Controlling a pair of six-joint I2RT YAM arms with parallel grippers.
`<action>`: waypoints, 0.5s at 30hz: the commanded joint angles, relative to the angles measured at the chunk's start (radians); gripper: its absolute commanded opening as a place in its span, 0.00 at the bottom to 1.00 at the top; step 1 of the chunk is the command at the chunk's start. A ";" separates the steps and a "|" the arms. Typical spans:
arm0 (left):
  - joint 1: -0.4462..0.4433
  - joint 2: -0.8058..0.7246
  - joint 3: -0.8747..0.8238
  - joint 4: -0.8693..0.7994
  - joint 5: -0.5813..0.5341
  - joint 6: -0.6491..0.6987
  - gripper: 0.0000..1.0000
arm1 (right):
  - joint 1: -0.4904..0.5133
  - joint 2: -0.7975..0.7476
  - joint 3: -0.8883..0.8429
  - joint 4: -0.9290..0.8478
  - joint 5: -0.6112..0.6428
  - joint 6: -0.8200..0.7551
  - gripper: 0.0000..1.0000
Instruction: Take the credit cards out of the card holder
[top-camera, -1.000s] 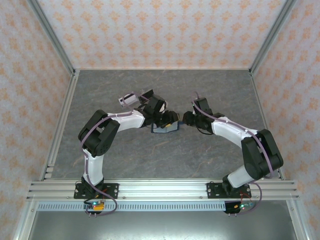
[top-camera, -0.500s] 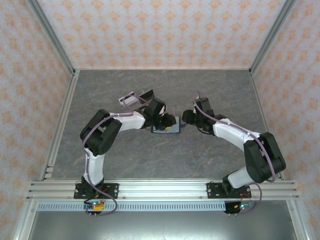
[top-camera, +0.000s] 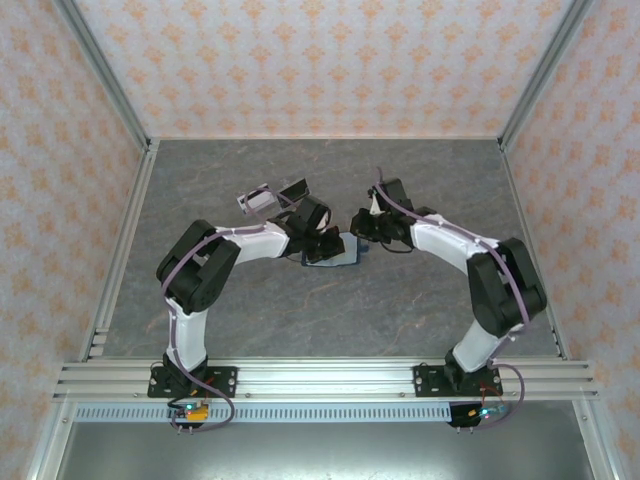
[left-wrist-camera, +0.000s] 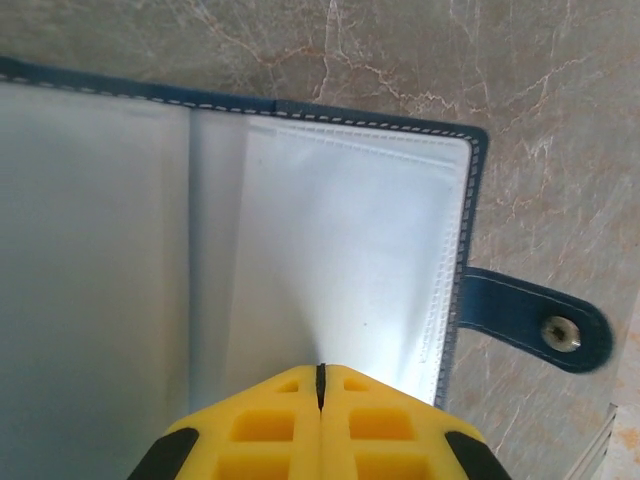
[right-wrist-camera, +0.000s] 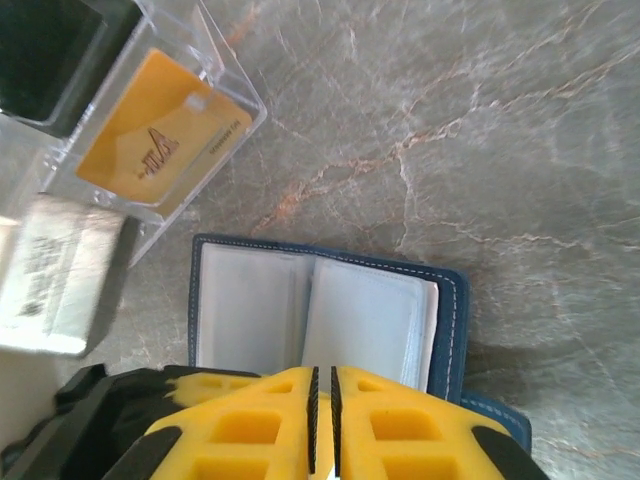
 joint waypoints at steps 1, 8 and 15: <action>-0.002 -0.077 -0.009 -0.070 -0.045 0.033 0.00 | 0.007 0.053 0.033 -0.090 -0.045 -0.013 0.14; 0.036 -0.188 -0.054 -0.201 -0.162 0.077 0.08 | 0.011 0.114 0.046 -0.121 0.008 -0.033 0.14; 0.054 -0.206 -0.034 -0.308 -0.245 0.141 0.42 | 0.012 0.141 0.039 -0.135 0.066 -0.057 0.16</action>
